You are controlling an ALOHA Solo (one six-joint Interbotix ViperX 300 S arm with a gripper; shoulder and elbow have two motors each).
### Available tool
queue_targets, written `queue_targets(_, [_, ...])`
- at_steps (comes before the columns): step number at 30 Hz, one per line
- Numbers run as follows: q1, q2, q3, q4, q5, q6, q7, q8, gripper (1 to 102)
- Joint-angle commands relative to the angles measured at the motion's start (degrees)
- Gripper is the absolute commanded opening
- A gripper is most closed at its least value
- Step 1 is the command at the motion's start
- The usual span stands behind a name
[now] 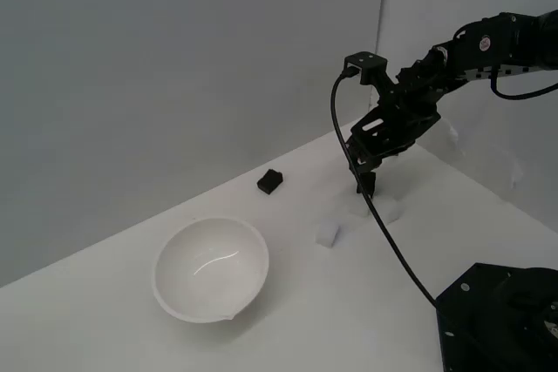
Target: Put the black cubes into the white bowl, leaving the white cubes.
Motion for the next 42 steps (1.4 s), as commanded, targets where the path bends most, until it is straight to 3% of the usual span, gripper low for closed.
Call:
queue_targets(1, [0.62,0.00,0.35,-0.09,-0.26,-0.97,0.35,0.26,68])
queue_targets(13, [0.70,-4.66,-4.22,-0.18,-0.35,-1.05,2.11,0.26,92])
queue_targets(21, [0.79,-6.06,-5.80,-0.44,-0.79,-0.97,1.85,0.26,93])
queue_targets(24, [0.79,-5.54,-5.27,-0.44,-0.79,-0.97,1.93,0.26,81])
queue_targets(28, [0.79,-3.96,-3.52,-0.53,-0.88,-0.97,1.93,0.79,43])
queue_targets(35, [0.79,0.44,0.79,-1.05,-1.41,-0.79,1.93,0.88,10])
queue_targets(42, [0.53,8.00,8.26,-0.88,-1.14,-0.79,5.54,0.88,3])
